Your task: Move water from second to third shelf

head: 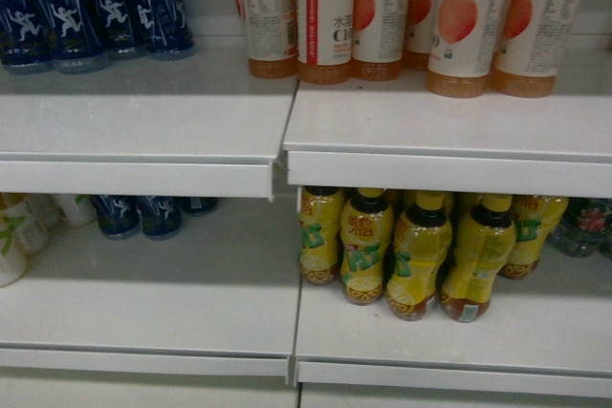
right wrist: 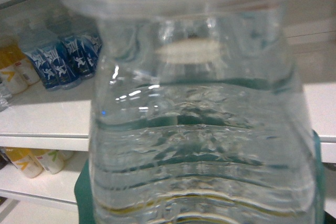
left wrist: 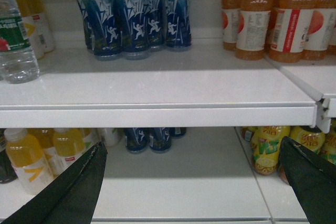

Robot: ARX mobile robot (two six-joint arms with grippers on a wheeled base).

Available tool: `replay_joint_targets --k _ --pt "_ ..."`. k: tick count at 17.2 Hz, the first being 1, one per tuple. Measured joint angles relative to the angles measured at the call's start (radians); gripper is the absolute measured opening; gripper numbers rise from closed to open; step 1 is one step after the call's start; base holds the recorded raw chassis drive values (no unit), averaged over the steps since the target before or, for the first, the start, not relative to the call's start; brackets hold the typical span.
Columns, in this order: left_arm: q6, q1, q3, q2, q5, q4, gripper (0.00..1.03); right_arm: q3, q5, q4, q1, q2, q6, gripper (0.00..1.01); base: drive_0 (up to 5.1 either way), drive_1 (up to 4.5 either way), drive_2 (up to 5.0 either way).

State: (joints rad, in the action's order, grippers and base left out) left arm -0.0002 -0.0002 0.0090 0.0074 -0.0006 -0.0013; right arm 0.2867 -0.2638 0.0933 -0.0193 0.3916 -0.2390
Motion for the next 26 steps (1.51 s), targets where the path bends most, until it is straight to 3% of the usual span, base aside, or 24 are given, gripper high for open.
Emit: replay_joint_targets --k 26 --pt "0.0 0.0 0.0 0.0 0.0 -0.001 0.98 0.0 0.0 -0.001 0.0 0.001 0.0 0.43 -4.9 2.65 2.3"
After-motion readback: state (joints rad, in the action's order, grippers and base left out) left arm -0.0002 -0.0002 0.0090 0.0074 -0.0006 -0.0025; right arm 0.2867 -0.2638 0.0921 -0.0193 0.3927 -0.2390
